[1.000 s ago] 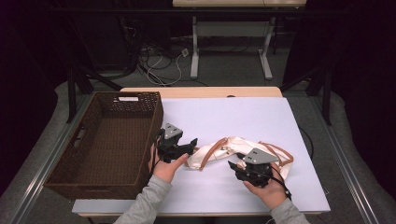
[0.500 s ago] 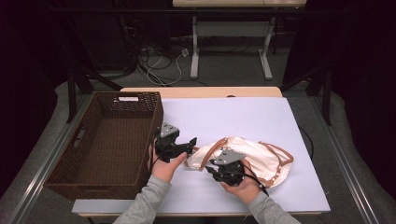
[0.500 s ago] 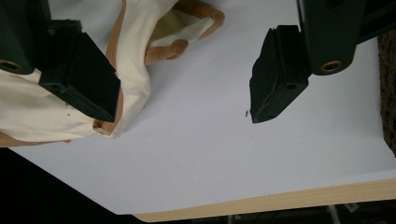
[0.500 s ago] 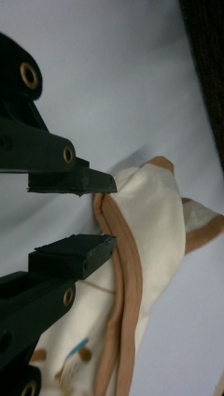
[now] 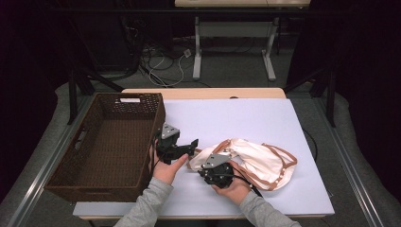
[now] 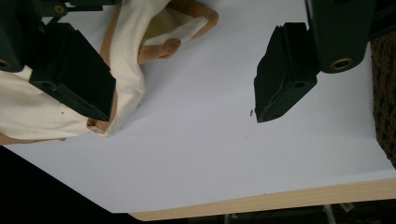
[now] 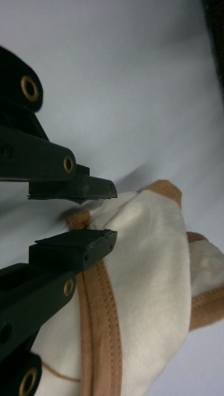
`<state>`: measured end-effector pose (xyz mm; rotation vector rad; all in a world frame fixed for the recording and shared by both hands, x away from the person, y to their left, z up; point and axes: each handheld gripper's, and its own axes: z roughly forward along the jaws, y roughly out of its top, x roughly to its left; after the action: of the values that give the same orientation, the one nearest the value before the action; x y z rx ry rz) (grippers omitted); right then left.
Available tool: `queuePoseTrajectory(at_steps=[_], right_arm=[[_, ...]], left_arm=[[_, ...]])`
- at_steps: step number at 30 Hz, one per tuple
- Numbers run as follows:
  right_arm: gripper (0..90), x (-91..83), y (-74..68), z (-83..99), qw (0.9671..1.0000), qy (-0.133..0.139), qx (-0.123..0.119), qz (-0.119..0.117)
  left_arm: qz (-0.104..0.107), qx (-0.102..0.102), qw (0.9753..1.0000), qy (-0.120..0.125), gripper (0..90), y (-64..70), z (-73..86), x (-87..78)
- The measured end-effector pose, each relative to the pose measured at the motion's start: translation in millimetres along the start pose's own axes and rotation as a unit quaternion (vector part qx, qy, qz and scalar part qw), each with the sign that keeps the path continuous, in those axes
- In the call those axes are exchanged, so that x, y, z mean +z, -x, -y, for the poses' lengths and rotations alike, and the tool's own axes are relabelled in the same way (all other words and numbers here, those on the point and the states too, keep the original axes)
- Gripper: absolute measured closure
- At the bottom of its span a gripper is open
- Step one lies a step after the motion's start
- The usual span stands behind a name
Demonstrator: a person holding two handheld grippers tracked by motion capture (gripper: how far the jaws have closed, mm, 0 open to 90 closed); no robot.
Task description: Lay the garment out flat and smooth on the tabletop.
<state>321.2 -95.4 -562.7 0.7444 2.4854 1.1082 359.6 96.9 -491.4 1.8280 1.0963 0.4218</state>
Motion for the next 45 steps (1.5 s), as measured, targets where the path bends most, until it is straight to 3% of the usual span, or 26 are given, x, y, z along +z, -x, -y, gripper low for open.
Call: queuePoseTrajectory(at_steps=[5, 12, 14, 20, 22, 33, 37, 45], right_arm=[[74.9, 4.8, 6.1, 0.2, 0.9999, -0.003, 0.015, -0.001], [81.2, 4.8, 5.9, 0.8, 1.0000, -0.001, 0.001, 0.005], [87.2, 3.5, 5.1, 0.2, 0.9999, -0.003, 0.007, 0.010], [88.5, -7.1, 8.3, -8.0, 0.9997, -0.001, 0.024, -0.004], [88.6, -12.6, 12.4, -14.0, 0.9998, 0.005, 0.020, 0.003], [88.6, -38.1, 66.0, -52.2, 0.9968, 0.029, 0.068, 0.029], [88.6, -41.5, 91.2, -61.3, 0.9935, 0.038, 0.097, 0.046], [88.7, -55.4, 137.4, -68.9, 0.9864, 0.048, 0.132, 0.086]], left_arm=[[0.002, -0.003, 1.0000, -0.001, 20.9, -0.6, 0.0, -0.2], [0.002, -0.001, 1.0000, -0.002, 21.0, -0.2, 0.3, 0.4], [0.001, -0.002, 1.0000, -0.001, 21.0, -0.2, 0.3, 0.4], [-0.003, -0.006, 0.9999, 0.008, 21.0, -1.7, -0.7, -1.8], [-0.004, -0.009, 0.9999, 0.010, 21.0, -1.9, -0.8, -2.3], [-0.004, -0.007, 0.9999, 0.011, 21.1, -2.1, -1.2, -2.8], [-0.002, -0.005, 0.9999, 0.009, 21.1, -1.4, -0.8, -2.1], [-0.002, -0.003, 0.9999, 0.011, 21.1, -1.8, -0.4, -0.8]])
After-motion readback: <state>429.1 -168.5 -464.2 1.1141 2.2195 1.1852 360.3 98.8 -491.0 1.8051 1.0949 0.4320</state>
